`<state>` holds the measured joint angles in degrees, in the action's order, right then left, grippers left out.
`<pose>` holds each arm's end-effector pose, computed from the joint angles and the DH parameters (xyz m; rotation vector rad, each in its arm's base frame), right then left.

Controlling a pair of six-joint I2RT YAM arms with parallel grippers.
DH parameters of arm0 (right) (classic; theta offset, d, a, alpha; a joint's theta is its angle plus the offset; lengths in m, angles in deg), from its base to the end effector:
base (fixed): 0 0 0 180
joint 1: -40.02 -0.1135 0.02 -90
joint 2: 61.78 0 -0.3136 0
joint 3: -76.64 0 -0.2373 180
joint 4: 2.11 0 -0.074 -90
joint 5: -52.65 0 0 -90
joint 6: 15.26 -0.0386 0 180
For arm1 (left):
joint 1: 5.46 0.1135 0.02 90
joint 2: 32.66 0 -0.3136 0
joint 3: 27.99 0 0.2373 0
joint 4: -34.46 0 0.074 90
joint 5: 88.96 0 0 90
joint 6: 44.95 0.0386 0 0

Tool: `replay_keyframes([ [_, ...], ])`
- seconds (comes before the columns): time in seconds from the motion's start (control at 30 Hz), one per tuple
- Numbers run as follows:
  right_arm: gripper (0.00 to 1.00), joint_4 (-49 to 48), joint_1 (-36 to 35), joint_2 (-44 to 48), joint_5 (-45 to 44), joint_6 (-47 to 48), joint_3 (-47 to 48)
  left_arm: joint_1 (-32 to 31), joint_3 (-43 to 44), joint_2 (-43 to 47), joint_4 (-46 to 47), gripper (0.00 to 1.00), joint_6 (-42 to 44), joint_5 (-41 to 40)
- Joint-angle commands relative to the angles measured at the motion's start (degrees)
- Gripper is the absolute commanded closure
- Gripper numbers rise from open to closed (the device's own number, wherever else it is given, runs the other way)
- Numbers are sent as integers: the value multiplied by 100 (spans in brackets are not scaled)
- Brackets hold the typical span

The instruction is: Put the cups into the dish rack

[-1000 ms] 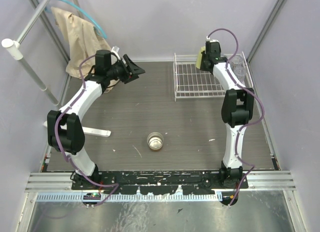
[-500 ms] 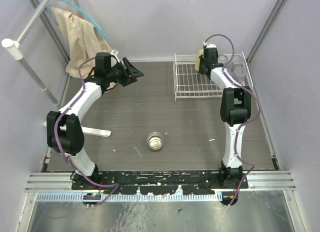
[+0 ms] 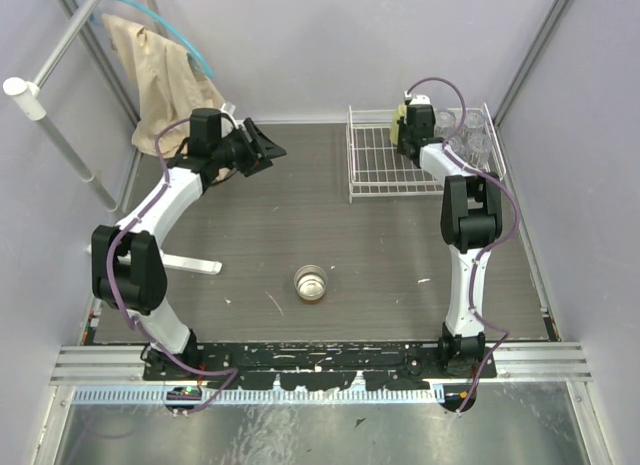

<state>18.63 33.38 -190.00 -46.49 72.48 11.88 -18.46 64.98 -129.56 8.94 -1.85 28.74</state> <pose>0.5356 0.0562 0.2443 0.0097 2.1520 -0.0821 0.3746 -0.1049 0.3554 -0.3389 2.1996 -1.1126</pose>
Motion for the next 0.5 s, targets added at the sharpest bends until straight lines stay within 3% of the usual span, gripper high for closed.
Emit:
replay_keyframes([
  [0.0,99,-529,5,327,-105,144,-105,26,-41,249,-37,35,84,-54],
  [0.07,94,-518,5,319,-168,176,-133,25,-53,251,-37,35,75,-57],
  [0.27,47,-527,8,341,-283,196,-218,29,-42,309,-134,35,137,-59],
  [0.47,33,-646,-3,628,-468,129,-392,26,3,334,-479,34,324,-79],
])
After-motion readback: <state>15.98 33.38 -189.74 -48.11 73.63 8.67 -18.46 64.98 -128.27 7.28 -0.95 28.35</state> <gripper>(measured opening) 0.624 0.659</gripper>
